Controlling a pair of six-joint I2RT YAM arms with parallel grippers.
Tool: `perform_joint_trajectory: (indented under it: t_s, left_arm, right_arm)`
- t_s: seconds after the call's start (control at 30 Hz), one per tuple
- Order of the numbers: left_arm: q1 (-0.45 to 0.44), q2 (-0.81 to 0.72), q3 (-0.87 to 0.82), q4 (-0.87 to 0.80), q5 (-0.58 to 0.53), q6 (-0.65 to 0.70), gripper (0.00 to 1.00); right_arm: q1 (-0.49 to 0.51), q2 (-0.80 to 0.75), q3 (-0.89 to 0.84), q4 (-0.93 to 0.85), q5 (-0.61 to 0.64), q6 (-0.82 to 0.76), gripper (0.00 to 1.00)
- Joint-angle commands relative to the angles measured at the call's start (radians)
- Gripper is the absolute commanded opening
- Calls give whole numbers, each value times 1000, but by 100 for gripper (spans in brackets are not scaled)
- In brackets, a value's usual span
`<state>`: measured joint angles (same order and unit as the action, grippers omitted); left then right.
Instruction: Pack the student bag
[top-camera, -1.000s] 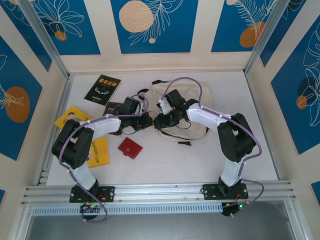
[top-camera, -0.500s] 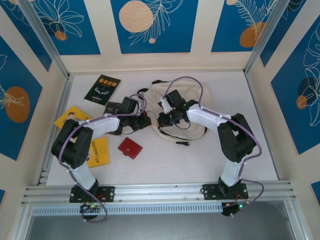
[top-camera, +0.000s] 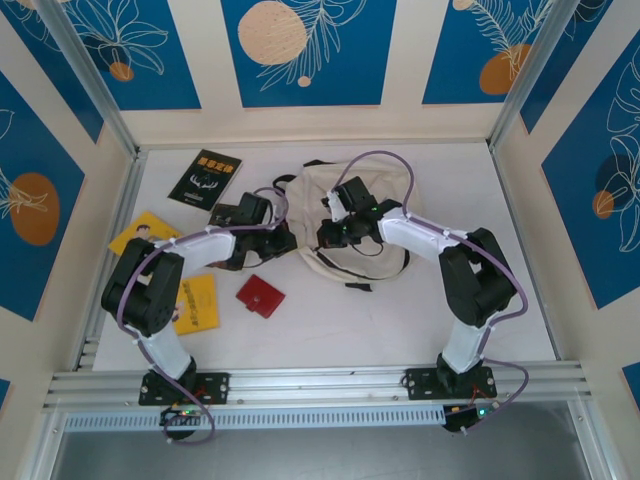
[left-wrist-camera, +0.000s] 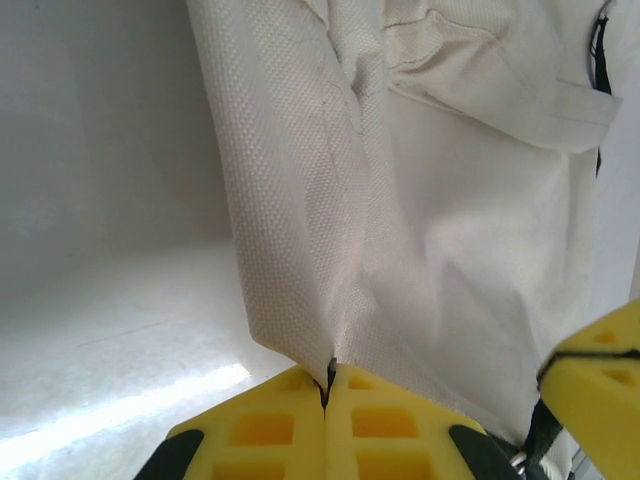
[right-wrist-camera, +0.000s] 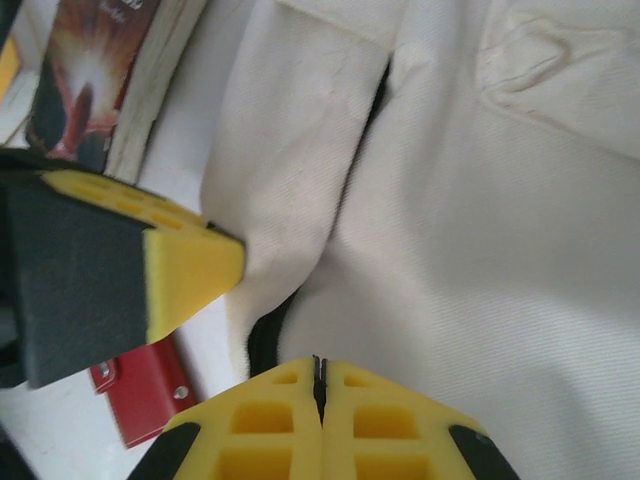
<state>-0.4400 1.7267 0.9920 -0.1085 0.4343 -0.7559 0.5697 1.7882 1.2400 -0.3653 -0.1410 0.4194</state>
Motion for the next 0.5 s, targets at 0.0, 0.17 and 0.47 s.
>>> perform_joint_trajectory:
  t_s: [0.0, 0.17, 0.47]
  left_arm:
    - [43, -41, -20, -38, -37, 12, 13]
    - [62, -117, -73, -30, -51, -19, 39]
    - [25, -271, -288, 188, -5, -157, 51]
  right_arm:
    - [13, 49, 45, 26, -124, 16, 0]
    - [30, 120, 111, 61, -138, 38, 0]
    - [24, 192, 212, 75, -120, 55, 0]
